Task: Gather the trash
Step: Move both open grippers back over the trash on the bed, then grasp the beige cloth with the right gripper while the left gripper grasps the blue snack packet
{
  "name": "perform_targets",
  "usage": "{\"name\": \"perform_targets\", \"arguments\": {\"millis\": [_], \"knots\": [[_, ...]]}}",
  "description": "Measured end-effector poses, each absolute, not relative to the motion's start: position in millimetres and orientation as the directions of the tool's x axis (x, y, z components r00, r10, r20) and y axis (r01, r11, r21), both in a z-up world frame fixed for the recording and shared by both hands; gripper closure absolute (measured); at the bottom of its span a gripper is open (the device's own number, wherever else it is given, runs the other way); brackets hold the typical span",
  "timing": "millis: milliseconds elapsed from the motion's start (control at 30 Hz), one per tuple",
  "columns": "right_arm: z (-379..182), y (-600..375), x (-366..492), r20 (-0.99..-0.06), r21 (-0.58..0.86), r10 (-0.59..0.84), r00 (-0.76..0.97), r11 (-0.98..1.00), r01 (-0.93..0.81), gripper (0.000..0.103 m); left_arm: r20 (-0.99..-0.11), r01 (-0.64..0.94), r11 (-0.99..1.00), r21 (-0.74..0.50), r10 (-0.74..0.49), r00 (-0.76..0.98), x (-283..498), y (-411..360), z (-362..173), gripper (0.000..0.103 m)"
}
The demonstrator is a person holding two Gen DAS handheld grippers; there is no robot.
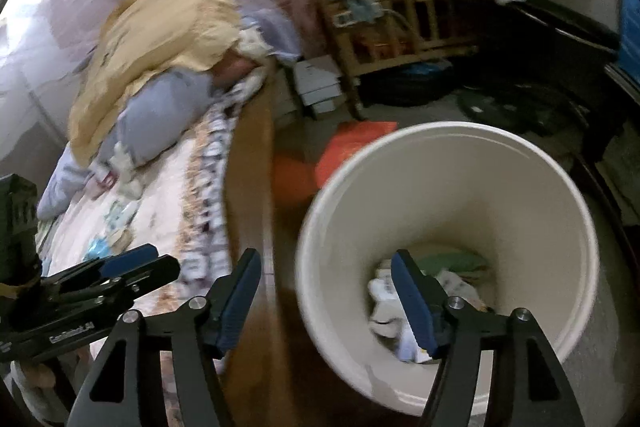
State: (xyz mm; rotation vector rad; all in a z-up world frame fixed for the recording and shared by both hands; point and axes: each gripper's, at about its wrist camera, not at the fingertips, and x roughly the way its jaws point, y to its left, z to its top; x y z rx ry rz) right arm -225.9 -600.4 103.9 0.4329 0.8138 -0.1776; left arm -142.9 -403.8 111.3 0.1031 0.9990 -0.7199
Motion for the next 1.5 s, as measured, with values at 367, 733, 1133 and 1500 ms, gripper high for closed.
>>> {"name": "perform_targets", "arguments": {"millis": [367,733,1133,1500], "knots": [[103,-509,-159,-0.735,0.327,0.175,0.655,0.938,0.117,0.038,-0.814,0.441,0.875,-0.198,-0.397,0.423,-112,-294,124,0.049],[90,-386,-75,-0.75,0.32,0.337,0.569,0.938,-0.134,0.037,-0.849,0.15,0.973,-0.174,-0.225,0.478,-64,-144,106,0.049],[50,-306,9,-0.798,0.259,0.353,0.489,0.933,-0.25,0.035,-0.835,-0.076,0.925,-0.371,-0.297,0.464,-15,-72,56,0.048],[35,-319,9,-0.783,0.34,0.409,0.469,0.912,-0.228,0.067,-0.804,-0.134,0.886,-0.445,-0.329,0.495,15,-92,27,0.058]]}}
